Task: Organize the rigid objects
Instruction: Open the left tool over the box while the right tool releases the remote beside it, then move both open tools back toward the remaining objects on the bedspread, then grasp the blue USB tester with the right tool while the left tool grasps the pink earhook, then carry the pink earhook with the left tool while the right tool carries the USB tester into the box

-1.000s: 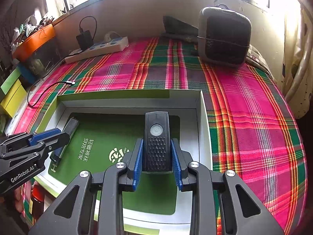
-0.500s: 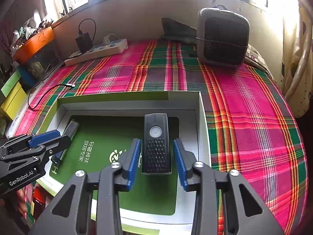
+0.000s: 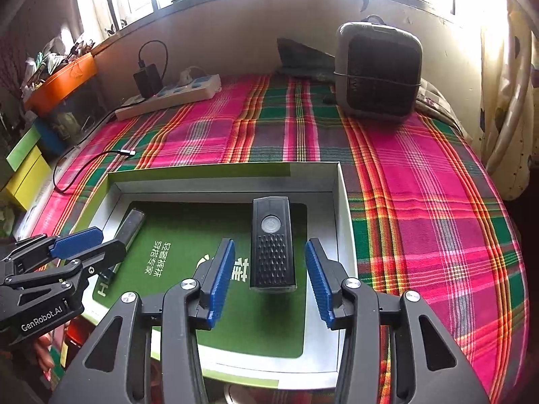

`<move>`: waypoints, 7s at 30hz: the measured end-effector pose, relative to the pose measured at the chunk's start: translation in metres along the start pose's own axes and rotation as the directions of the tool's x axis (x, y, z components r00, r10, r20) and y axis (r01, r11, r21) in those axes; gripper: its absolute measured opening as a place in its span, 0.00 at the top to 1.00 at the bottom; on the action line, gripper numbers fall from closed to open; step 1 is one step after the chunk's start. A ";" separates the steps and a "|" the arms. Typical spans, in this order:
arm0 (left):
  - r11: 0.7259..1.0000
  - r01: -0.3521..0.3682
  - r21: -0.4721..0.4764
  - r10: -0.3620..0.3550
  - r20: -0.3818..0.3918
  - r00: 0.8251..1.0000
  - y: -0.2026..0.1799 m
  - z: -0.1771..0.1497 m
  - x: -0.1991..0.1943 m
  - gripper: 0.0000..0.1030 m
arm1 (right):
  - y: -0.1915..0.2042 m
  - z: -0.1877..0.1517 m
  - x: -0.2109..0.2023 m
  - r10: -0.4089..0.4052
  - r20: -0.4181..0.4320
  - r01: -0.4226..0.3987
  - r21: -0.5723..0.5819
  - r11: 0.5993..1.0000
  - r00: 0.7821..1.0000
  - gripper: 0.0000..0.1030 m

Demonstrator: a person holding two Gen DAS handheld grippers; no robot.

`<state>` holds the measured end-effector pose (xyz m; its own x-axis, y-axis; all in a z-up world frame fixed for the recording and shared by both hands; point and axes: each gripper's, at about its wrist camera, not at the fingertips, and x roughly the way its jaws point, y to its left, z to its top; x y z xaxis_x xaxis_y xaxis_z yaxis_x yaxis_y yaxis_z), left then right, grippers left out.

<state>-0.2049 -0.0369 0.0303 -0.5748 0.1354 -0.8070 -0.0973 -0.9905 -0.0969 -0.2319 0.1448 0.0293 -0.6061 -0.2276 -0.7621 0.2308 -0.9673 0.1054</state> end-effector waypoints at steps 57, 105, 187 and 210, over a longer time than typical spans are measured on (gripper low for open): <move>0.982 0.001 -0.190 0.013 0.072 0.997 0.063 -0.112 -0.087 0.59 | 0.020 -0.118 -0.079 0.001 -0.014 0.000 0.130 0.991 1.000 0.55; 0.992 -0.027 -0.123 0.027 -0.005 1.000 0.037 -0.105 -0.057 0.58 | -0.018 -0.137 -0.089 -0.129 -0.001 0.129 0.098 0.987 0.992 0.78; 0.992 -0.079 -0.094 0.087 0.087 0.992 0.031 -0.095 -0.082 0.79 | -0.018 -0.130 -0.108 -0.118 0.056 0.113 0.082 0.990 0.991 0.78; 0.999 0.020 -0.034 -0.015 0.125 0.992 0.009 -0.060 -0.089 0.79 | 0.001 -0.081 -0.113 -0.031 0.109 0.033 -0.013 0.999 0.994 0.78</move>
<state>-0.1059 -0.0592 0.0666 -0.6705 0.1523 -0.7261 -0.0812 -0.9879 -0.1322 -0.1016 0.1781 0.0637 -0.6925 -0.2082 -0.6907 0.2207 -0.9727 0.0719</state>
